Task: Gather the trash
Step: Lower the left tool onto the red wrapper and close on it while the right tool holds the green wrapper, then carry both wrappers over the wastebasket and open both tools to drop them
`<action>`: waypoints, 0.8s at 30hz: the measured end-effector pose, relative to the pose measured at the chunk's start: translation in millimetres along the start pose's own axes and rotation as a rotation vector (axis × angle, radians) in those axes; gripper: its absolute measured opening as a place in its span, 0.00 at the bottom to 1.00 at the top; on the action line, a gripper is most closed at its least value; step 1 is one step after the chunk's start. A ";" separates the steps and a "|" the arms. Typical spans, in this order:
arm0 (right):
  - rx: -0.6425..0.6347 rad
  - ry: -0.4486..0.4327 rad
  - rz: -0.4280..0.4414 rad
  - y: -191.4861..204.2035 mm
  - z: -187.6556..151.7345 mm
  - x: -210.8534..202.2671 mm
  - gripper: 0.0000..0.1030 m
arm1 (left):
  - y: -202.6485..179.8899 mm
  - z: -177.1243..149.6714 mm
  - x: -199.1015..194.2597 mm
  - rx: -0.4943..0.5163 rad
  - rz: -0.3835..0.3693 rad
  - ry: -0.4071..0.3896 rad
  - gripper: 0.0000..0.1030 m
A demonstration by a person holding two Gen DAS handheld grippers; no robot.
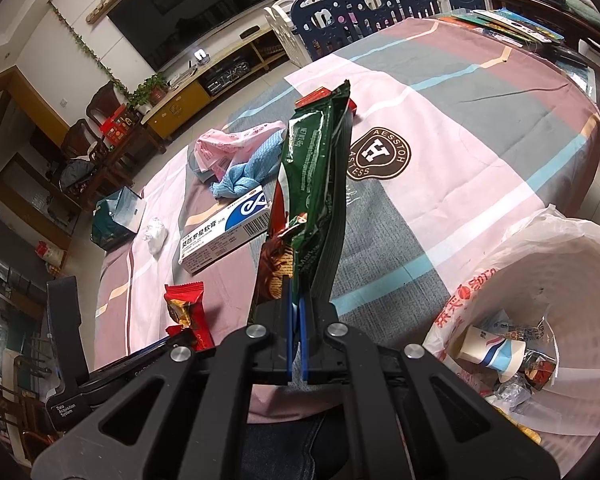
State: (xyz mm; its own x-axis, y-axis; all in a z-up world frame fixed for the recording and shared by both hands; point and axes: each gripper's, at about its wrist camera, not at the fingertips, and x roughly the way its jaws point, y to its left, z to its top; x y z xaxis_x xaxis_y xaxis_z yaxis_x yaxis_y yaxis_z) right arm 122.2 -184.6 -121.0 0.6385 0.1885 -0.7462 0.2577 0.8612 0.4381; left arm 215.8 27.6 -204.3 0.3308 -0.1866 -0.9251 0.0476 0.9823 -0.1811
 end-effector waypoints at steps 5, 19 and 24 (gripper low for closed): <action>0.002 0.004 0.000 -0.3 -0.8 1.3 0.03 | 1.8 -0.1 0.6 -0.014 -0.017 -0.004 0.21; 0.002 -0.011 0.002 2.1 -1.0 -3.9 0.03 | 19.6 2.2 -21.8 -0.068 -0.064 -0.137 0.12; 0.001 -0.038 0.020 0.8 1.8 -12.3 0.03 | 38.6 4.0 -34.9 -0.141 -0.154 -0.200 0.12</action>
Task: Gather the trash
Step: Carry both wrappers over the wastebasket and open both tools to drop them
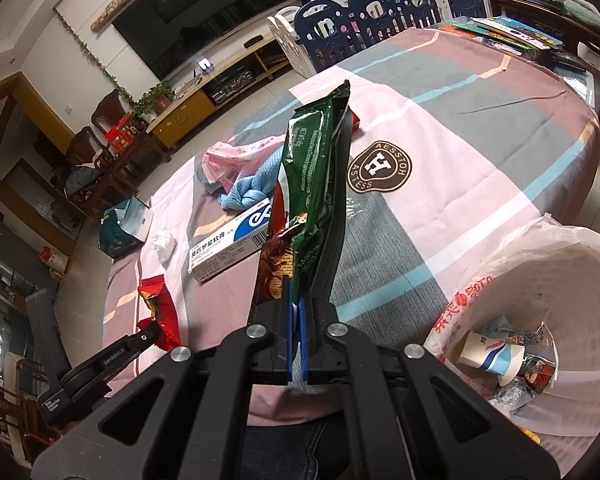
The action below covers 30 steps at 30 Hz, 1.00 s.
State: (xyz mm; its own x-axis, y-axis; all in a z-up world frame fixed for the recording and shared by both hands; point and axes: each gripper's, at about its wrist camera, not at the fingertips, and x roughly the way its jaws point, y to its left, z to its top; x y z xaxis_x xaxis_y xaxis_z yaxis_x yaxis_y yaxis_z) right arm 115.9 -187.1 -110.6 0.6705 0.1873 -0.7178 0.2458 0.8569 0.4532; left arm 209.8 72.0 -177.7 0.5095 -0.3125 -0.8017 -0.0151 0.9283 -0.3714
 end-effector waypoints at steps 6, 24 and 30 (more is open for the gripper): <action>0.009 -0.005 0.023 -1.2 2.6 -4.9 0.03 | 7.6 1.2 -9.2 -0.040 -0.058 -0.031 0.12; -0.023 0.031 -0.163 -106.1 -17.4 -102.5 0.03 | -66.4 -48.9 -91.8 0.132 -0.123 -0.161 0.12; 0.070 0.205 -0.191 -153.0 -55.1 -83.1 0.04 | -135.0 -79.7 -97.3 0.274 -0.207 -0.094 0.12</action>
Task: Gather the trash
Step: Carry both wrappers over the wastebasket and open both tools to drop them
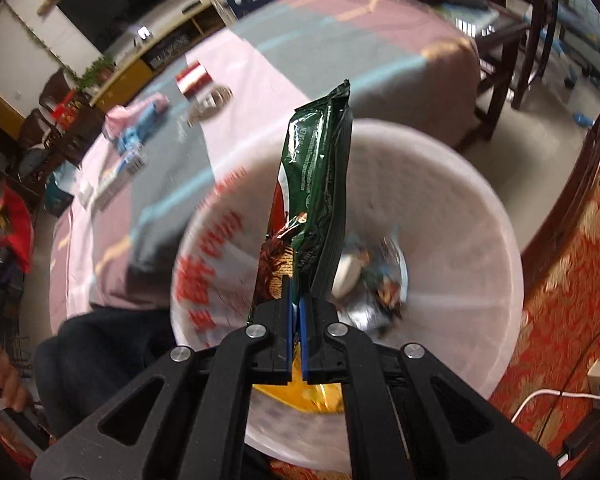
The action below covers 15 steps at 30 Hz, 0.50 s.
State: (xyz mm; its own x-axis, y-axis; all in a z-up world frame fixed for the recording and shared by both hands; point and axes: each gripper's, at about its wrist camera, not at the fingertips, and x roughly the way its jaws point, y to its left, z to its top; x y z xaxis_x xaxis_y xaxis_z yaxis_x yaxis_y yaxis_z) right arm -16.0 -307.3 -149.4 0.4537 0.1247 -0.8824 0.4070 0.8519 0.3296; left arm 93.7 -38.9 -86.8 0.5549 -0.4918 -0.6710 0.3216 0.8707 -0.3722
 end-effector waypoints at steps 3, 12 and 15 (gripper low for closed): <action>0.020 0.081 -0.010 -13.3 -5.6 12.2 0.24 | -31.4 -13.2 16.5 0.058 -0.038 0.063 0.12; 0.185 -0.269 0.042 -67.8 17.7 -79.2 0.55 | -97.6 -51.2 77.9 0.157 -0.223 0.295 0.13; 0.189 -0.328 0.031 -75.0 20.8 -98.2 0.57 | -119.9 -64.5 95.1 0.212 -0.283 0.344 0.30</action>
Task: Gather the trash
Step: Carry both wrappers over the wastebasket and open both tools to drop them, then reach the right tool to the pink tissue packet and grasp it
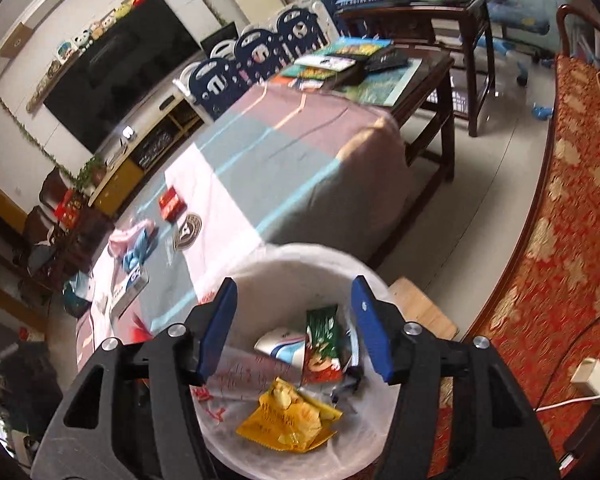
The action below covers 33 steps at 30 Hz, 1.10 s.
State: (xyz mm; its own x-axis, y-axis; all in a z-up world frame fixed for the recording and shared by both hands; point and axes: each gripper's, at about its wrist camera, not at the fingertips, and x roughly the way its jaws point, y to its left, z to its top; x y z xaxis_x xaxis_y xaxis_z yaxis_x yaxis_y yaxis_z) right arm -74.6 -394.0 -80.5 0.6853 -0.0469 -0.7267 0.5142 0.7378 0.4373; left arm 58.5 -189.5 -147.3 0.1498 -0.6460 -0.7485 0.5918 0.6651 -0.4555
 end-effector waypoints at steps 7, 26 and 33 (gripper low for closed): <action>0.029 0.049 0.007 -7.0 -1.3 12.1 0.61 | 17.4 -4.8 -10.2 -0.083 0.089 -0.056 0.86; -0.215 0.151 0.085 137.5 -25.0 46.6 0.61 | 197.8 11.3 -161.5 -0.317 0.701 -0.384 0.88; -0.324 0.208 0.117 206.1 -47.6 92.9 0.61 | 276.3 -5.2 -183.7 -0.556 0.636 -0.417 0.88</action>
State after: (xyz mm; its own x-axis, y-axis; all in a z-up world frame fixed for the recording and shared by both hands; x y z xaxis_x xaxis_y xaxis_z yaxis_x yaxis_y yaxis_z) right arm 70.5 -214.2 -83.1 0.5935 0.1631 -0.7881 0.2267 0.9057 0.3582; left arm 190.4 114.8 -138.2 0.6502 -0.1108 -0.7516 -0.1455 0.9528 -0.2663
